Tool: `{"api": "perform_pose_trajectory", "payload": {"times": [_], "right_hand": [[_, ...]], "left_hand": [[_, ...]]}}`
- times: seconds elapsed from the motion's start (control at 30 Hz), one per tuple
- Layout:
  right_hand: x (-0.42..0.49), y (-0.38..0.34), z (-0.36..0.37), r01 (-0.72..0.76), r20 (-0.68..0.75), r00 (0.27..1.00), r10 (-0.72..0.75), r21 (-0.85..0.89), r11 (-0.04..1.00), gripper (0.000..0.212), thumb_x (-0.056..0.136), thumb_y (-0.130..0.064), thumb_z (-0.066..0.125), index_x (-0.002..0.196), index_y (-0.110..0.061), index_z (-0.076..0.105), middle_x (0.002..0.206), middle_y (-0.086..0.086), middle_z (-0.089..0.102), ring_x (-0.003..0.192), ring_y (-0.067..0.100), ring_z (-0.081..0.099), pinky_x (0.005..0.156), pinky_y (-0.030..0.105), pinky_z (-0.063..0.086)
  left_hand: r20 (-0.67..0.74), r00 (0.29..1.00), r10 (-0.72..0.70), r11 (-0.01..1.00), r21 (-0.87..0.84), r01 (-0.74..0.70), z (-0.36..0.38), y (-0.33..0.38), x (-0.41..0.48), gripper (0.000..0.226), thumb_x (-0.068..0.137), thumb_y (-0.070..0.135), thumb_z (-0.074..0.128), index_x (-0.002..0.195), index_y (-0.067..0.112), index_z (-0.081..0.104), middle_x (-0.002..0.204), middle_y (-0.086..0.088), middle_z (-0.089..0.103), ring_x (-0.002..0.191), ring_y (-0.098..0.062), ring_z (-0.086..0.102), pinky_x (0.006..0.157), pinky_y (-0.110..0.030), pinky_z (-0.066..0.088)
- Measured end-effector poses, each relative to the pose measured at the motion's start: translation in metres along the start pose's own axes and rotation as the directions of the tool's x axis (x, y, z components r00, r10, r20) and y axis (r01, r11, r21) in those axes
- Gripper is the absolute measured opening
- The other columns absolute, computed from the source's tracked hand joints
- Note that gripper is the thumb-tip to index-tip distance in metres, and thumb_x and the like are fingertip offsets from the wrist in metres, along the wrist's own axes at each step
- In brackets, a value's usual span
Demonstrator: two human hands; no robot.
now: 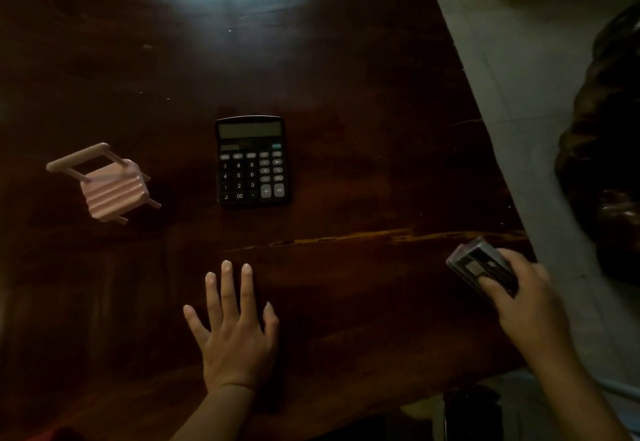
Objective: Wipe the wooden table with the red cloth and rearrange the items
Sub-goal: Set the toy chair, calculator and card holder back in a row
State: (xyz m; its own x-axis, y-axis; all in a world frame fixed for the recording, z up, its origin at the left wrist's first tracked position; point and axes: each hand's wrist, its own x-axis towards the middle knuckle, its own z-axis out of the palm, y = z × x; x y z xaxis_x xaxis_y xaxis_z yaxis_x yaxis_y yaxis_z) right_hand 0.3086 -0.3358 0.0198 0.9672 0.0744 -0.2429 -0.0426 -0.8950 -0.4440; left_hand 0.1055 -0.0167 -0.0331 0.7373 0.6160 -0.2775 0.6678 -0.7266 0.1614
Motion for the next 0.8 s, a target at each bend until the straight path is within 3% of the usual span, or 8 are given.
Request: {"api": "perform_pose_trajectory", "payload": {"times": [0.1, 0.17, 0.3, 0.47, 0.7, 0.8], "right_hand": [[0.026, -0.032, 0.004, 0.088, 0.042, 0.995, -0.09, 0.046, 0.995, 0.047, 0.088, -0.018, 0.068, 0.131, -0.028, 0.05, 0.112, -0.003, 0.049, 0.099, 0.015, 0.051, 0.062, 0.021, 0.04], [0.048, -0.06, 0.008, 0.155, 0.08, 0.984, -0.16, 0.063, 0.986, 0.047, 0.088, -0.018, 0.068, 0.13, -0.03, 0.051, 0.111, -0.005, 0.05, 0.101, 0.013, 0.05, 0.064, 0.019, 0.038], [0.094, -0.124, 0.018, 0.337, 0.143, 0.93, -0.339, 0.033, 0.941, 0.043, 0.088, -0.02, 0.068, 0.127, -0.031, 0.052, 0.108, -0.004, 0.05, 0.102, 0.017, 0.053, 0.078, 0.034, 0.044], [0.143, -0.19, 0.03, 0.515, 0.236, 0.842, -0.484, -0.092, 0.852, 0.047, 0.087, -0.023, 0.069, 0.129, -0.031, 0.05, 0.112, -0.003, 0.052, 0.108, 0.02, 0.052, 0.089, 0.043, 0.048], [0.182, -0.23, 0.051, 0.615, 0.332, 0.77, -0.545, -0.159, 0.772, 0.051, 0.086, -0.024, 0.07, 0.129, -0.035, 0.046, 0.117, -0.003, 0.053, 0.107, 0.02, 0.052, 0.086, 0.04, 0.046], [0.185, -0.232, 0.061, 0.638, 0.365, 0.749, -0.554, -0.169, 0.751, 0.051, 0.086, -0.024, 0.07, 0.129, -0.035, 0.046, 0.119, -0.002, 0.053, 0.109, 0.022, 0.053, 0.09, 0.045, 0.048]], "left_hand": [[0.006, 1.0, -0.003, 1.0, -0.009, 0.003, -0.002, 0.001, 0.001, 0.072, 0.09, 0.053, 0.018, 0.155, 0.025, 0.005, 0.163, -0.002, -0.01, 0.148, -0.021, -0.015, 0.113, -0.064, -0.003], [0.005, 1.0, 0.0, 1.0, -0.012, 0.001, -0.003, 0.001, 0.0, 0.072, 0.089, 0.052, 0.02, 0.154, 0.024, 0.007, 0.163, -0.003, -0.007, 0.148, -0.023, -0.012, 0.113, -0.065, -0.001], [0.006, 1.0, 0.008, 1.0, -0.008, -0.008, -0.002, 0.0, -0.001, 0.071, 0.09, 0.051, 0.024, 0.154, 0.023, 0.01, 0.164, -0.005, -0.002, 0.149, -0.025, -0.007, 0.112, -0.067, 0.002], [-0.007, 1.0, 0.02, 1.0, 0.004, -0.02, 0.001, -0.002, 0.0, 0.072, 0.089, 0.048, 0.031, 0.154, 0.022, 0.015, 0.164, -0.007, 0.003, 0.149, -0.028, -0.001, 0.11, -0.069, 0.008], [-0.034, 0.999, 0.034, 0.999, 0.029, -0.033, 0.008, -0.005, 0.001, 0.074, 0.088, 0.049, 0.033, 0.155, 0.021, 0.016, 0.164, -0.007, 0.005, 0.149, -0.03, 0.003, 0.11, -0.07, 0.008], [-0.046, 0.998, 0.034, 0.999, 0.04, -0.033, 0.009, -0.005, 0.001, 0.073, 0.09, 0.049, 0.033, 0.155, 0.021, 0.015, 0.164, -0.008, 0.004, 0.149, -0.03, 0.002, 0.111, -0.068, 0.006]]}}
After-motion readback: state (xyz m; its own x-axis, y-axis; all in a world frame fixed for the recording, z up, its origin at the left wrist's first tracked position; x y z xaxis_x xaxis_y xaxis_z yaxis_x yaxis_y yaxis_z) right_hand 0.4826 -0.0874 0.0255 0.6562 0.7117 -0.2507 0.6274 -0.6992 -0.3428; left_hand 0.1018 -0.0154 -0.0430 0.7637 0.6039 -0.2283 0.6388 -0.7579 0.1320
